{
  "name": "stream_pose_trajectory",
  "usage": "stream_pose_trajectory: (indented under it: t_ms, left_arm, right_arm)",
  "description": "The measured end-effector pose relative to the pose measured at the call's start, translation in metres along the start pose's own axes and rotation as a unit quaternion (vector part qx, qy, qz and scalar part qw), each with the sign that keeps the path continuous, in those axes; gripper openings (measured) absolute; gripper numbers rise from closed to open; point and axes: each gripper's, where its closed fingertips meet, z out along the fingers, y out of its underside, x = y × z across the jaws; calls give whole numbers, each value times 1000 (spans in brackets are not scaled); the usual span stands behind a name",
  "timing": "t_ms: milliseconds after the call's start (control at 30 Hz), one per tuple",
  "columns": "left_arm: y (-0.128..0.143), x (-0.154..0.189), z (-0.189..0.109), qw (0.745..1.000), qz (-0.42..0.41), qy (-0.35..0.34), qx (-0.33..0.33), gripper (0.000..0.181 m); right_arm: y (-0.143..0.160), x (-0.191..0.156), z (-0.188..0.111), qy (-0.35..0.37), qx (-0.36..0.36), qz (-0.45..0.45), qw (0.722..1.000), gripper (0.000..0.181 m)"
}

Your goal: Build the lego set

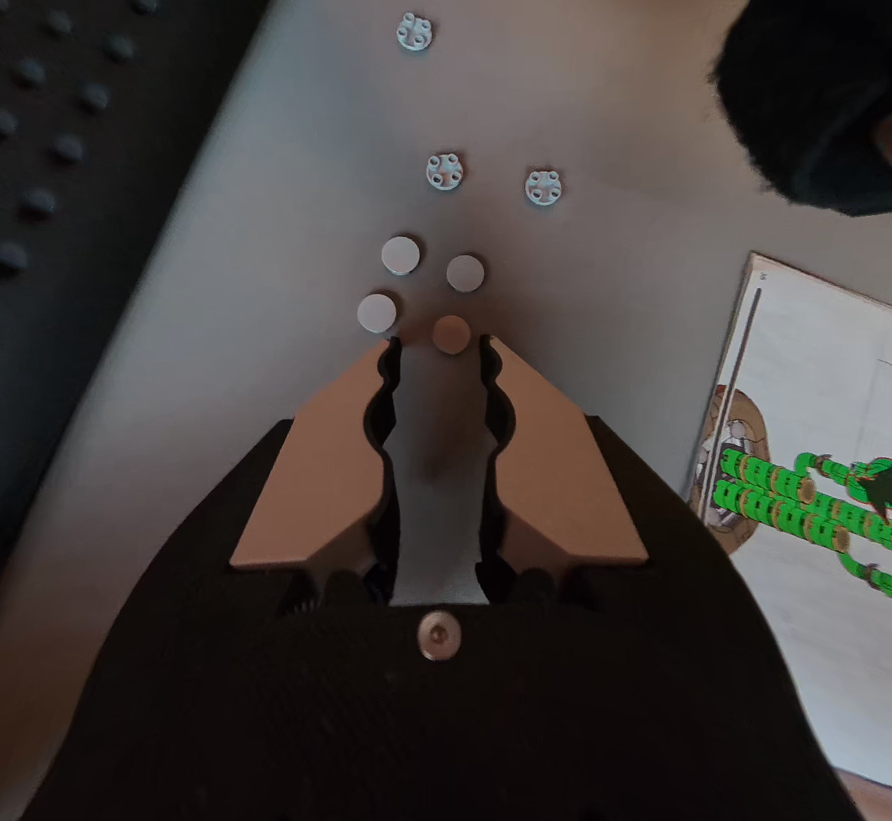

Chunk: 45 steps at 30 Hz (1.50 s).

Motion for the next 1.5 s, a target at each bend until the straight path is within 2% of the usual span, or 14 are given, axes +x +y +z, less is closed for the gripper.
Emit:
stream_pose_trajectory:
  t_ms: [133,300,467,733,867,1033,1133,1200,1333,1500]
  left_arm:
    - [-2,4,-1,1000,5,2,6,90]
    - [-2,6,0,1000,9,2,3,89]
    - [-2,8,-1,1000,11,5,3,89]
    - [-5,11,-4,1000,12,9,10,88]
    - [-8,12,-7,1000,9,12,17,90]
    - [-13,14,-9,999,-2,26,34,92]
    - [-10,15,-4,999,-4,30,29,93]
    - [-8,15,1,999,-6,33,24,94]
    - [-4,17,9,998,-20,51,19,94]
    - [-8,16,14,997,-34,66,39,95]
  right_arm:
    - [0,9,-2,17,-14,-13,1000,26]
    - [0,8,1,3,-17,-4,1000,24]
    - [-3,4,4,-10,-7,-4,1000,15]
    - [2,4,-3,-4,-15,5,1000,15]
    - [-13,9,-33,26,10,-5,1000,14]
    - [-22,33,-112,118,56,13,991,14]
    - [-15,61,-158,206,113,70,969,14]
    - [-13,74,-178,235,160,114,952,14]
    - [-7,89,-195,269,191,160,930,14]
    - [1,101,-187,310,151,179,921,14]
